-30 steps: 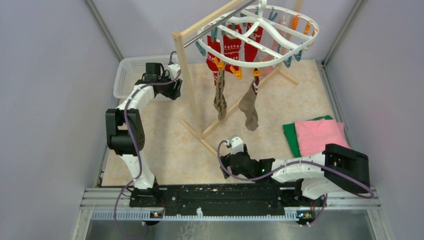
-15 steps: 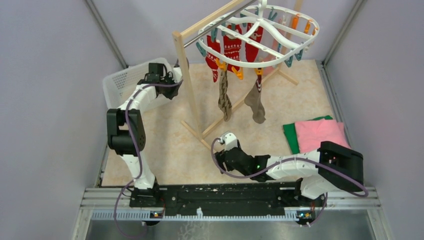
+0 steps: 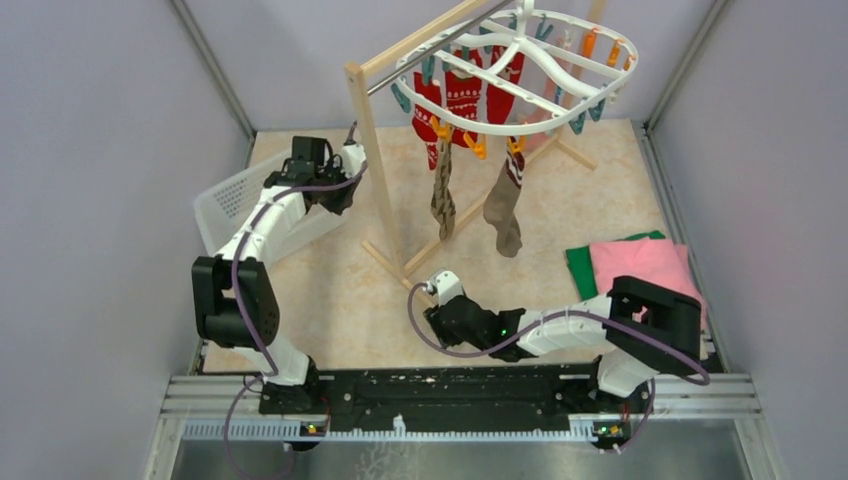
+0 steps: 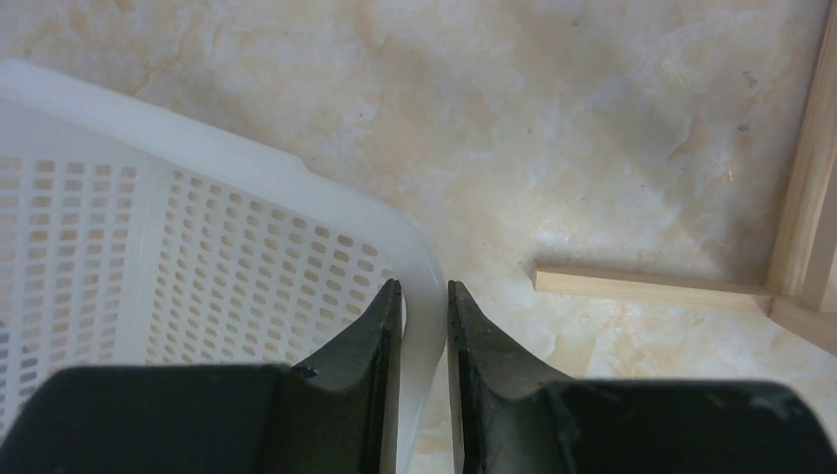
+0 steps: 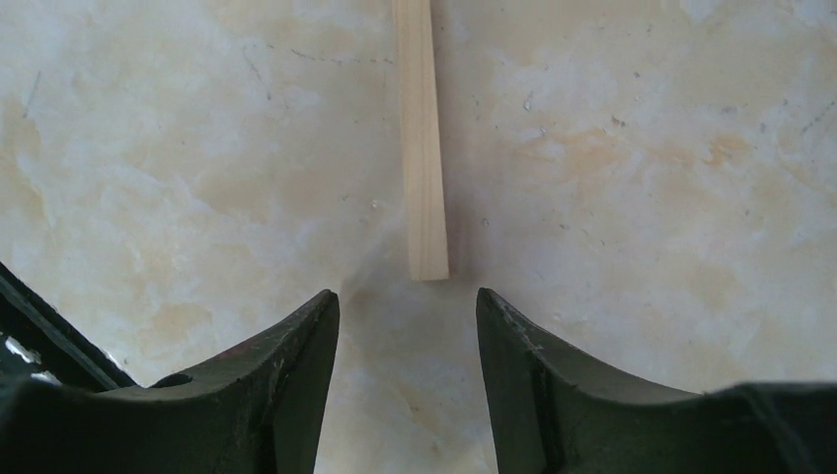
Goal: Remove the socks clipped to the hanger
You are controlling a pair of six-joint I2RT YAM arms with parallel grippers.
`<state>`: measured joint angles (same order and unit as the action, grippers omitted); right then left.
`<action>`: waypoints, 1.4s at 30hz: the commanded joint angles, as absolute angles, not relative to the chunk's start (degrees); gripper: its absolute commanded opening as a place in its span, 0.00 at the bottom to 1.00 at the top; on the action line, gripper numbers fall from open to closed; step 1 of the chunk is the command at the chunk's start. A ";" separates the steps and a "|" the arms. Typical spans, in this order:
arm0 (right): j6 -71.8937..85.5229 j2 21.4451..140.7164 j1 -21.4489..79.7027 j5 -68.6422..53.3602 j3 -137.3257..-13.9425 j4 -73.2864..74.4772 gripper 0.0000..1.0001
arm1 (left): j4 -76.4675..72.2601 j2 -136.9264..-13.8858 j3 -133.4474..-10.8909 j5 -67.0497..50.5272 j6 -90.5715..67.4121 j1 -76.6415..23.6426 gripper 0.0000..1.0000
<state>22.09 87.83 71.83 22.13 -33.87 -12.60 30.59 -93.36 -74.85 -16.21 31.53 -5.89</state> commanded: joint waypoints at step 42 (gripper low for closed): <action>40.31 131.90 66.87 35.48 -101.41 23.48 0.38 | 36.25 -77.82 -60.58 0.49 20.17 4.83 0.00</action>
<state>39.38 131.68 67.53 36.36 -99.42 18.98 30.41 -77.97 -62.15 -13.74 20.10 -0.49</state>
